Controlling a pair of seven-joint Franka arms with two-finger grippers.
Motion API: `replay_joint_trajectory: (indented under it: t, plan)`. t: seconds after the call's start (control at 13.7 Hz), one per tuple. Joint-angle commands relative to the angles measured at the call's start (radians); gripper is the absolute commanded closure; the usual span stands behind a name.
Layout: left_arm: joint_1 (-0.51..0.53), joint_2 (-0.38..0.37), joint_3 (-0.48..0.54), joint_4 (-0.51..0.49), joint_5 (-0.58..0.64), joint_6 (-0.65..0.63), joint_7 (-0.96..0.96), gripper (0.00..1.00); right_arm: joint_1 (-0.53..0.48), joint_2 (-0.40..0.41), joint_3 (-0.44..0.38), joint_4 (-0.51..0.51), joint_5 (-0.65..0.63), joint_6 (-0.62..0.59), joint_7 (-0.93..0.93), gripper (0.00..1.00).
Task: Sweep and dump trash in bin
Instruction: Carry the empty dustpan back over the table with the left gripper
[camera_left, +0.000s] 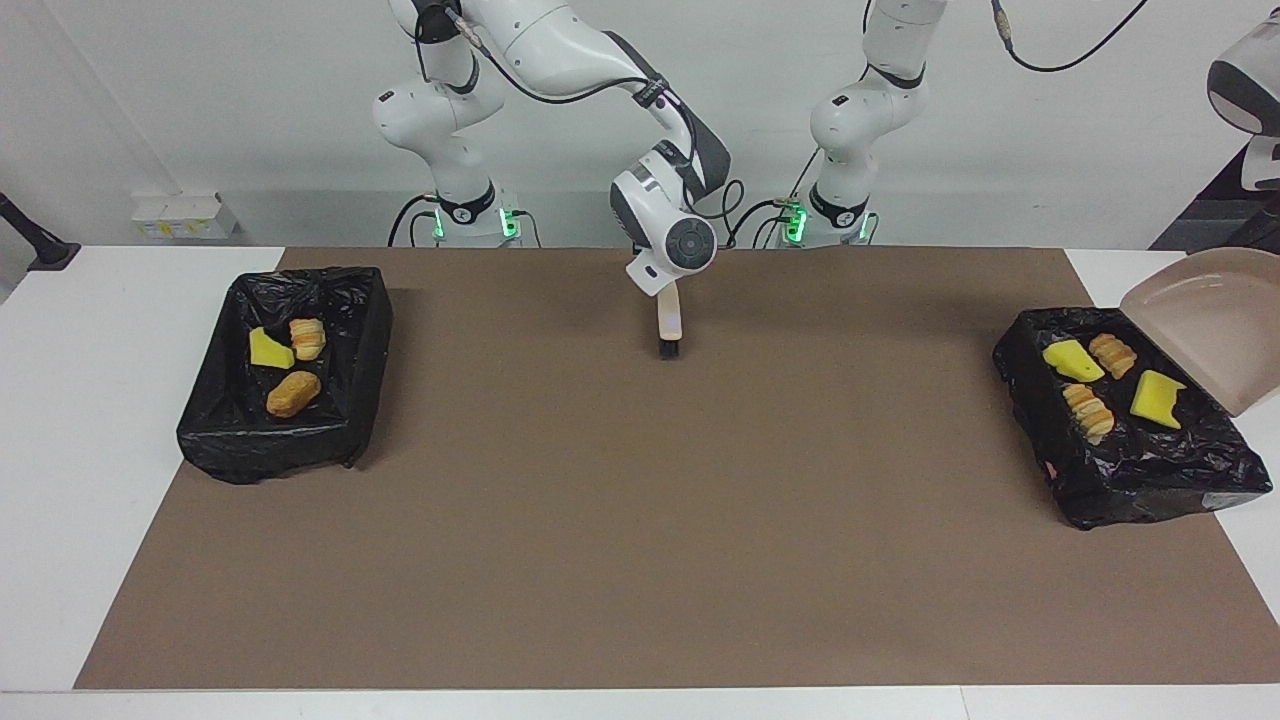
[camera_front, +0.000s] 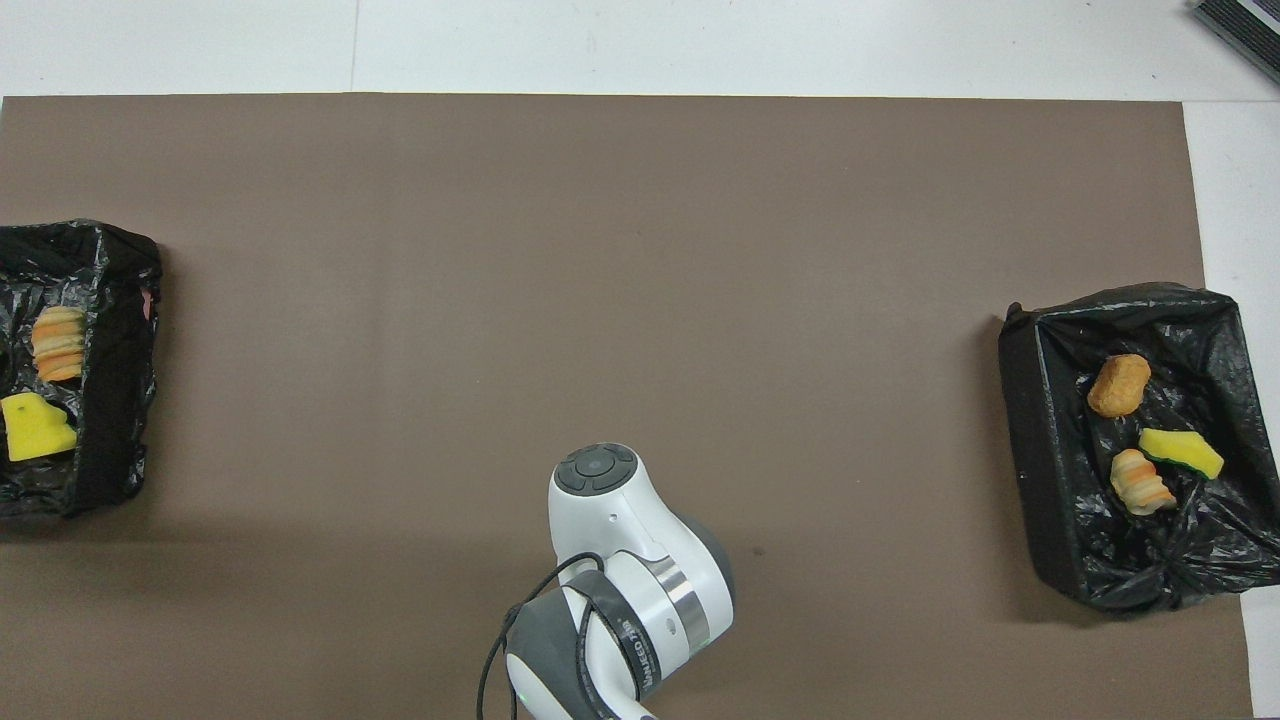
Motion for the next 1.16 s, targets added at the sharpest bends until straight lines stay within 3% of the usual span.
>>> replay_joint_trajectory:
  t: [0.0,0.07,0.15,0.22,0.58,0.65,0.73,1.09]
  plan:
    - [-0.037,-0.022,0.01,0.038,0.019,0.011,0.074,1.0,-0.011,0.007,0.007,-0.005,0.016,0.02,0.022,0.86]
    - [-0.047,-0.026,0.002,0.051,-0.01,0.002,0.087,1.0,-0.011,0.007,0.007,-0.003,0.017,0.02,0.022,0.84]
    - [-0.054,-0.038,-0.001,0.054,-0.065,0.0,0.088,1.0,-0.012,0.005,0.007,-0.005,0.016,0.02,0.022,0.58]
    - [-0.057,-0.051,-0.004,0.054,-0.115,0.0,0.094,1.0,-0.015,0.005,0.007,0.0,0.016,0.018,0.022,0.39]
    - [-0.072,-0.055,-0.065,0.071,-0.39,-0.041,0.058,1.0,-0.055,-0.038,0.005,0.015,0.011,-0.032,0.022,0.35]
    - [-0.074,-0.055,-0.068,0.071,-0.434,-0.063,0.021,1.0,-0.074,-0.08,0.001,0.009,-0.001,-0.047,0.023,0.07]
    - [-0.075,-0.055,-0.082,0.071,-0.458,-0.096,-0.031,1.0,-0.104,-0.107,-0.005,0.012,-0.009,-0.072,0.022,0.0]
    - [-0.101,-0.062,-0.241,0.06,-0.513,-0.233,-0.461,1.0,-0.349,-0.28,-0.006,0.017,-0.116,-0.077,-0.073,0.0]
